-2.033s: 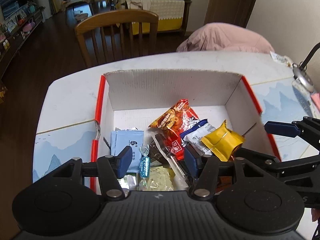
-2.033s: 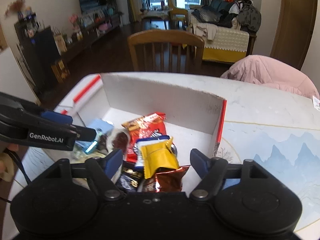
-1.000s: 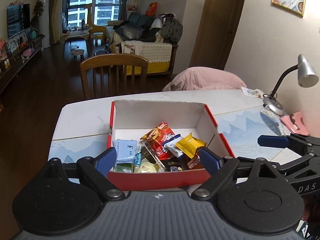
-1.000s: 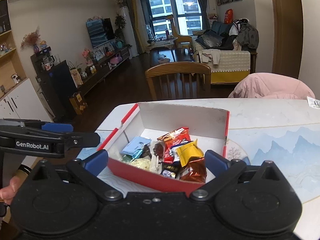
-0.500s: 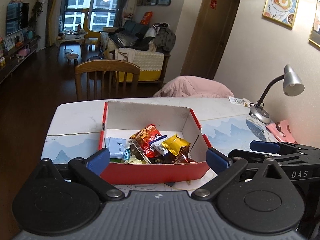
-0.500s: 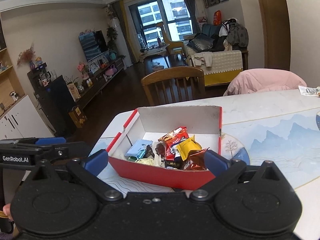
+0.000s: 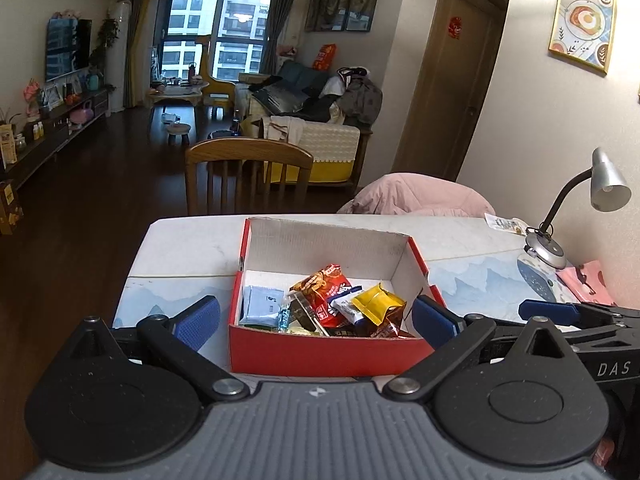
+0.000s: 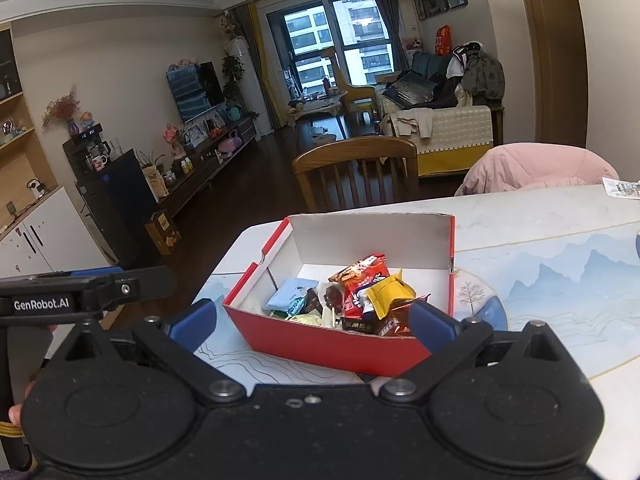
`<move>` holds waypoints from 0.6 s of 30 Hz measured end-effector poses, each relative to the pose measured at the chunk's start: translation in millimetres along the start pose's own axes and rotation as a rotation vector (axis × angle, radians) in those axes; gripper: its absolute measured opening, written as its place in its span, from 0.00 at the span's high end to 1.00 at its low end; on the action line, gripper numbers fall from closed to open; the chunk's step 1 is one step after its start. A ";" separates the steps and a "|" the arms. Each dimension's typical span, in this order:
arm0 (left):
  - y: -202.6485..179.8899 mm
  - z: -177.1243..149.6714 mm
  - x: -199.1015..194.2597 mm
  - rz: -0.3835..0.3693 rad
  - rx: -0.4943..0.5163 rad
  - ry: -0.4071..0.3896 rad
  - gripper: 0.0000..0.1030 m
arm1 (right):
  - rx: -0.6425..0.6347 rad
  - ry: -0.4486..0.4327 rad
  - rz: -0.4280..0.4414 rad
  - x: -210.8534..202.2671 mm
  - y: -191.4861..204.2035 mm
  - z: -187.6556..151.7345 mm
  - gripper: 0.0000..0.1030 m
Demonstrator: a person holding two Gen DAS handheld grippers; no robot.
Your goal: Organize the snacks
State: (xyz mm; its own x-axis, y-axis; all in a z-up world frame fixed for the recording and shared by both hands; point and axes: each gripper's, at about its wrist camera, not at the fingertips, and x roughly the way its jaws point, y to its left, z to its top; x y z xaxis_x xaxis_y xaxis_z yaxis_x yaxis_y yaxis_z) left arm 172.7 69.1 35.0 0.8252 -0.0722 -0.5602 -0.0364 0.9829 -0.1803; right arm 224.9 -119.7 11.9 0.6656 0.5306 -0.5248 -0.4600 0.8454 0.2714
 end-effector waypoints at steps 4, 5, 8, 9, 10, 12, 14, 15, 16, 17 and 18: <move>1.6 -2.1 -0.6 0.006 -0.001 0.006 0.00 | -0.007 -0.006 -0.001 -0.8 1.3 -0.3 0.00; 1.8 -2.6 -0.1 0.008 0.001 0.009 0.00 | -0.008 -0.007 -0.001 -1.2 1.6 -0.7 0.00; 1.1 -4.6 -0.3 0.012 0.008 0.015 0.00 | -0.013 -0.010 -0.002 -1.8 2.9 -1.1 0.00; 1.3 -5.1 -0.8 0.009 0.006 0.015 0.00 | -0.018 -0.011 -0.004 -2.2 3.6 -1.1 0.00; 1.1 -5.5 -1.4 0.005 0.005 0.016 0.00 | -0.025 -0.013 -0.008 -2.5 4.4 -1.0 0.00; -0.6 -6.5 -3.6 0.002 0.011 0.012 0.00 | -0.030 -0.018 -0.014 -3.5 5.5 -0.4 0.00; -3.3 -7.6 -5.7 0.004 0.026 0.004 0.00 | -0.031 -0.024 -0.014 -5.0 6.1 -0.3 0.00; -4.4 -8.2 -7.0 0.004 0.031 0.001 0.00 | -0.032 -0.027 -0.016 -5.7 6.5 0.0 0.00; -5.2 -8.4 -7.9 0.000 0.034 -0.001 0.00 | -0.034 -0.029 -0.017 -5.9 6.6 0.6 0.00; -5.9 -8.4 -8.7 -0.003 0.035 -0.002 0.00 | -0.036 -0.031 -0.018 -6.1 6.3 0.8 0.00; -6.9 -8.2 -9.0 -0.004 0.037 -0.003 0.00 | -0.038 -0.032 -0.020 -6.3 6.4 1.0 0.00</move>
State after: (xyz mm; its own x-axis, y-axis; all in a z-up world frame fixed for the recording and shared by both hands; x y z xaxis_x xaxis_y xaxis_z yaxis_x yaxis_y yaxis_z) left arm 160.9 61.6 34.7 0.8271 -0.0760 -0.5569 -0.0120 0.9882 -0.1527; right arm 218.3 -117.6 17.7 0.6933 0.5154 -0.5036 -0.4675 0.8536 0.2298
